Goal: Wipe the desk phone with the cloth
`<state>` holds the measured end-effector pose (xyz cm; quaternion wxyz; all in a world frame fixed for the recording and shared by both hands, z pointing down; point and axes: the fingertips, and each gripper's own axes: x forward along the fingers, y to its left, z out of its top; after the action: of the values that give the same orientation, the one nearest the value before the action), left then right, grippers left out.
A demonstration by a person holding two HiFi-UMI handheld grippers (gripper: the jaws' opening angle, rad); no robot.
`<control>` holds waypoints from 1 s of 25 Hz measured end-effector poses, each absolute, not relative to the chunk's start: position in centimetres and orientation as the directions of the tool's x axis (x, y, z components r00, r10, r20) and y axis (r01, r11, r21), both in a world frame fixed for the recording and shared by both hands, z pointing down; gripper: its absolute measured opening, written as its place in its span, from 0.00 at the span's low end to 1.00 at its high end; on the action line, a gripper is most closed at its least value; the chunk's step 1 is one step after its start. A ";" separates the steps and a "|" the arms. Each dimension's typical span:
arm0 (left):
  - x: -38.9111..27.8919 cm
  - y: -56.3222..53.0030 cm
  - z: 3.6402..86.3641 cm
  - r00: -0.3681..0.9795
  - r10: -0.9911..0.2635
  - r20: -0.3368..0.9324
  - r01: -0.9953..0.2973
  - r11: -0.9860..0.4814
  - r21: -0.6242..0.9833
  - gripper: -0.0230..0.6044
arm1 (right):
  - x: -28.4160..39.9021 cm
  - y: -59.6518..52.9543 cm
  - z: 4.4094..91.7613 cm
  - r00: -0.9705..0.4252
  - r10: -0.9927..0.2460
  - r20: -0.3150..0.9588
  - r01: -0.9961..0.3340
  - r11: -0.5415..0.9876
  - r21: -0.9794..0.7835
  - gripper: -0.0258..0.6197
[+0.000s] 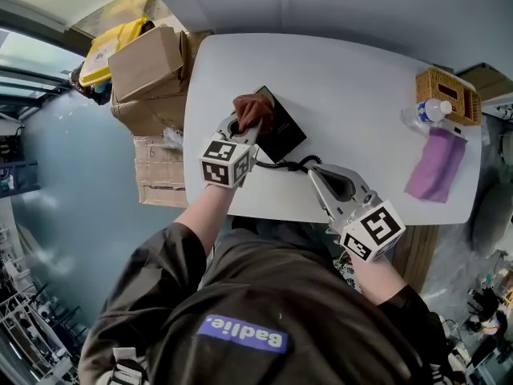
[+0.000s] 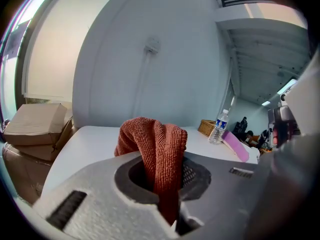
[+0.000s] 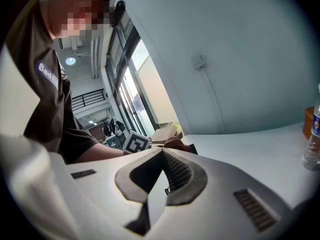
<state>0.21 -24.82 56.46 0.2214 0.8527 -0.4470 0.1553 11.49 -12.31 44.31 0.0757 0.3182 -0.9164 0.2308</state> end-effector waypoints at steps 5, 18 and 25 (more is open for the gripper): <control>1.9 -23.3 58.1 0.571 -0.665 0.482 -0.819 -0.507 0.269 0.10 | 11.7 -12.3 44.7 -0.793 -0.534 0.293 -0.609 0.695 -0.381 0.08; 6.4 -17.5 62.4 0.620 -0.568 0.540 -0.777 -0.538 0.326 0.10 | 14.3 -10.9 45.6 -0.784 -0.532 0.319 -0.620 0.686 -0.381 0.08; 6.4 -17.4 60.6 0.621 -0.580 0.527 -0.778 -0.541 0.321 0.10 | 14.8 -10.3 45.0 -0.790 -0.530 0.307 -0.612 0.692 -0.383 0.08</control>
<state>6.40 -17.43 60.60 0.2709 0.8586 -0.3954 0.1821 14.79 -10.35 44.95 0.0863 0.3120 -0.9156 0.2385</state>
